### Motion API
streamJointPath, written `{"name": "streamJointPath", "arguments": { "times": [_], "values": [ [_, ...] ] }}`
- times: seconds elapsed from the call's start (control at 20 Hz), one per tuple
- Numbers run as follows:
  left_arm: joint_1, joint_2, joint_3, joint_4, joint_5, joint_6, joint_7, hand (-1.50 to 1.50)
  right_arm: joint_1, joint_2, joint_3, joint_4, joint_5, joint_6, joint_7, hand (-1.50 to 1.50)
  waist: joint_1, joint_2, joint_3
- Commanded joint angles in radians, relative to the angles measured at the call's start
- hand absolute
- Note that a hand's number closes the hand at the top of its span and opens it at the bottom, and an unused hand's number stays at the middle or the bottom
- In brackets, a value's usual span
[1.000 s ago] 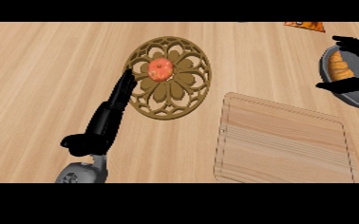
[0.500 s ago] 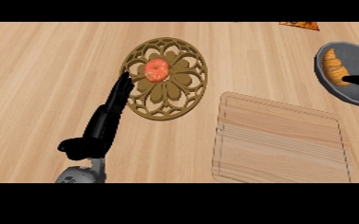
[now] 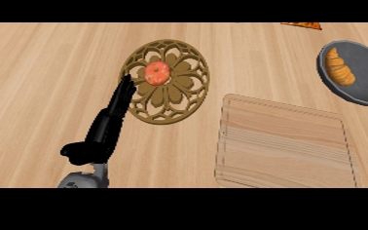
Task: Pick the croissant from the cutting board and place it in the pan
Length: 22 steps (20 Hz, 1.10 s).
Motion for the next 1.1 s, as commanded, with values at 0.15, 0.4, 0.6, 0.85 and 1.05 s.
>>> {"name": "streamJointPath", "arguments": {
  "times": [0.15, 0.4, 0.6, 0.85, 1.05],
  "values": [
    [-0.005, 0.002, 0.005, 0.029, -0.015, 0.007, -0.015, 0.0, 0.097, -0.014, 0.013, -0.036, -0.01, 0.195, -0.172, -1.5, -0.014, -0.001, 0.002],
    [-0.02, 0.01, 0.038, 0.026, 0.014, -0.003, -0.007, 0.0, 0.132, -0.01, 0.035, -0.069, -0.012, 0.189, -0.201, -1.5, -0.014, -0.004, 0.0],
    [0.009, 0.013, 0.017, 0.025, 0.001, -0.009, -0.005, 0.0, 0.19, -0.023, 0.064, -0.092, -0.004, 0.214, -0.254, -1.5, -0.021, -0.007, 0.002],
    [0.03, 0.027, 0.03, -0.014, 0.029, -0.029, 0.012, 0.0, 0.224, -0.024, 0.087, -0.105, -0.009, 0.194, -0.268, -1.5, -0.011, -0.013, 0.001],
    [0.017, -0.001, 0.002, -0.007, -0.009, 0.002, -0.006, 0.0, 0.225, -0.038, 0.106, -0.111, -0.009, 0.167, -0.254, -1.5, -0.011, -0.011, 0.0]
  ]
}}
